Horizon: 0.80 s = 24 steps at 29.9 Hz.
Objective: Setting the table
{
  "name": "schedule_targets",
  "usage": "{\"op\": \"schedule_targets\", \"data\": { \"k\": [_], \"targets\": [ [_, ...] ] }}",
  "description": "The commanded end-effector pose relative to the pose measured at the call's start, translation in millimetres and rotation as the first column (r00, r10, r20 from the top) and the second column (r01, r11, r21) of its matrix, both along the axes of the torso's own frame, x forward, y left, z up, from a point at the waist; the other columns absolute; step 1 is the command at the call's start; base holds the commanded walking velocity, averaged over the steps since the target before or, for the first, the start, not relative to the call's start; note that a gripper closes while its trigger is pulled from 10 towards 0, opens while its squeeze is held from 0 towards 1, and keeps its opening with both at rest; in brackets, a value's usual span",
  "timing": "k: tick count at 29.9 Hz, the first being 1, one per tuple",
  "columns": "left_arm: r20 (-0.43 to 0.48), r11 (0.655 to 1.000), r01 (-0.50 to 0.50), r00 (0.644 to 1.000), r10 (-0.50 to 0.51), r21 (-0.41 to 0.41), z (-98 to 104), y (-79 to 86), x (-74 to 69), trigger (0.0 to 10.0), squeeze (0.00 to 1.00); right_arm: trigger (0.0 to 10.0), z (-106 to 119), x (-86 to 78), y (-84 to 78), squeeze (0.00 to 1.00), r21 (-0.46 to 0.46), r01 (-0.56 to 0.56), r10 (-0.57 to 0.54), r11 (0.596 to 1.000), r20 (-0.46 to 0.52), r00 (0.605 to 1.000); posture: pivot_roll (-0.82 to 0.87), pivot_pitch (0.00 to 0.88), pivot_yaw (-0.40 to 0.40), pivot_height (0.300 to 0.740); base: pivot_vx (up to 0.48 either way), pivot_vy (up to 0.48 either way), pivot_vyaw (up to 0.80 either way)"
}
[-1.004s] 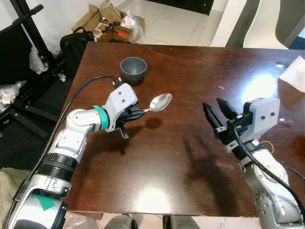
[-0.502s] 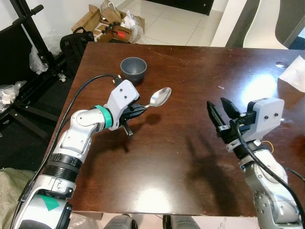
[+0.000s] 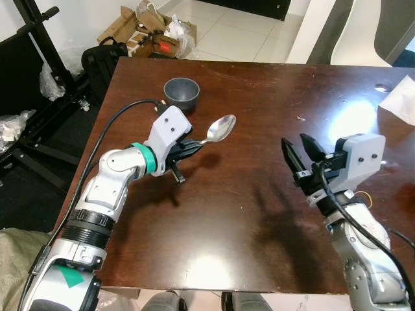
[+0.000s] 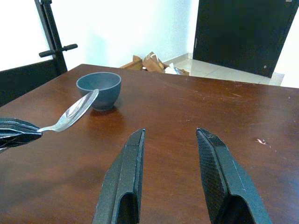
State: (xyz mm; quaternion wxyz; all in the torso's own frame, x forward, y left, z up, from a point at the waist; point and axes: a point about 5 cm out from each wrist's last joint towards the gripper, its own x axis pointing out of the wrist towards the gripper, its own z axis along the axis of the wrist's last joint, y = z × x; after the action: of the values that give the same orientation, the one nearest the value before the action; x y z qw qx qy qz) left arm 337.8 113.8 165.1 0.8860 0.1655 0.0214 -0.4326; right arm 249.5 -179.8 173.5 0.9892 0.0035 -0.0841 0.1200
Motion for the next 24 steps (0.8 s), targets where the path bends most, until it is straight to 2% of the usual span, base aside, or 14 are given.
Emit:
{"op": "schedule_targets", "data": {
  "k": [1,24],
  "targets": [
    [-0.016,1.000,-0.009,1.000,0.009,0.001,-3.7,1.2,-1.8,10.0,0.00,10.0,-1.9,0.2,-2.2,0.00,-0.002,0.014,-0.014,1.000,-0.005,1.000,-0.03,0.000,0.051,0.740,0.000,0.000,0.00],
    [-0.020,1.000,-0.001,1.000,0.001,-0.002,-3.1,-1.3,-2.9,10.0,0.00,10.0,-3.1,0.2,-2.8,0.00,0.001,0.020,-0.020,1.000,-0.007,1.000,-0.03,0.004,0.054,0.740,0.000,0.000,0.00]
  ]
}}
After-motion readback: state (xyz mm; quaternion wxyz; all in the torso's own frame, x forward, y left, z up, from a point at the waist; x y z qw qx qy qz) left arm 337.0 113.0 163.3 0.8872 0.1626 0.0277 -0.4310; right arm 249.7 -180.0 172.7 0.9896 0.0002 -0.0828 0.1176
